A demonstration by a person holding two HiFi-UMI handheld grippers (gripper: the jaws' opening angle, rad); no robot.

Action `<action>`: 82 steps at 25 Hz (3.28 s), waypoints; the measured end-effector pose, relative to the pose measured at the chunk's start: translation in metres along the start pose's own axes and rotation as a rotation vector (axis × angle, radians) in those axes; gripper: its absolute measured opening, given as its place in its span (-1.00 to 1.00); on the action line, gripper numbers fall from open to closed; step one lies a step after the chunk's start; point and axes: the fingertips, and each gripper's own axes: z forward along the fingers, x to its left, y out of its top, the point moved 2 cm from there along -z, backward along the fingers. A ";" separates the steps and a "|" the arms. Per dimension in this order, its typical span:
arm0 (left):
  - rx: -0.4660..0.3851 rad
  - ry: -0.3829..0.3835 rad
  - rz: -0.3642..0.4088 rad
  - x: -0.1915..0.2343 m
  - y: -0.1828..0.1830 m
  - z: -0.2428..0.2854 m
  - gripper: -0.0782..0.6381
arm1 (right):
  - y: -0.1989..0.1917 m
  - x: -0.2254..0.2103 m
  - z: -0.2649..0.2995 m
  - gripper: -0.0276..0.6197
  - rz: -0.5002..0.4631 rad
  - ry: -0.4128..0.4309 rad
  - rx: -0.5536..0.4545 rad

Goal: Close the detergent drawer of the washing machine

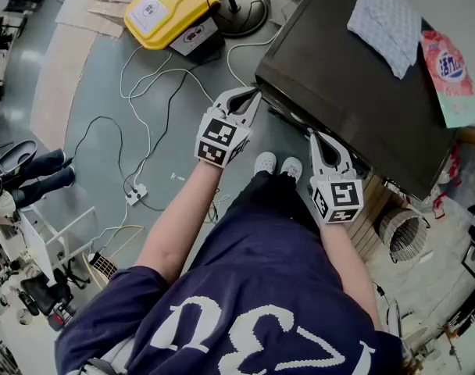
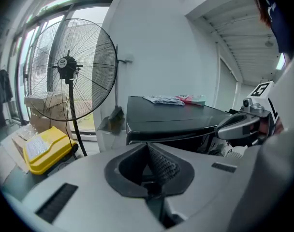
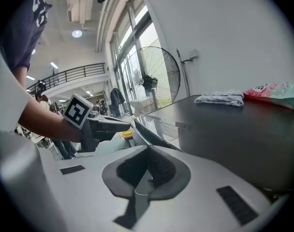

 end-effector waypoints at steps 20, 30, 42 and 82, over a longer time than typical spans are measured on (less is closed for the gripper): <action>0.013 -0.014 -0.002 0.003 0.005 0.009 -0.73 | 0.003 -0.001 0.013 -0.87 -0.037 -0.022 0.024; 0.019 -0.012 -0.009 0.006 0.004 0.010 -0.73 | 0.002 -0.001 0.016 -0.87 -0.036 -0.031 0.024; 0.030 -0.018 -0.019 0.004 0.008 0.017 -0.73 | 0.003 -0.010 0.013 -0.87 -0.027 -0.062 0.024; -0.366 0.152 0.096 -0.033 0.188 -0.136 -0.73 | 0.213 -0.008 -0.118 -0.87 -0.241 -0.070 -0.483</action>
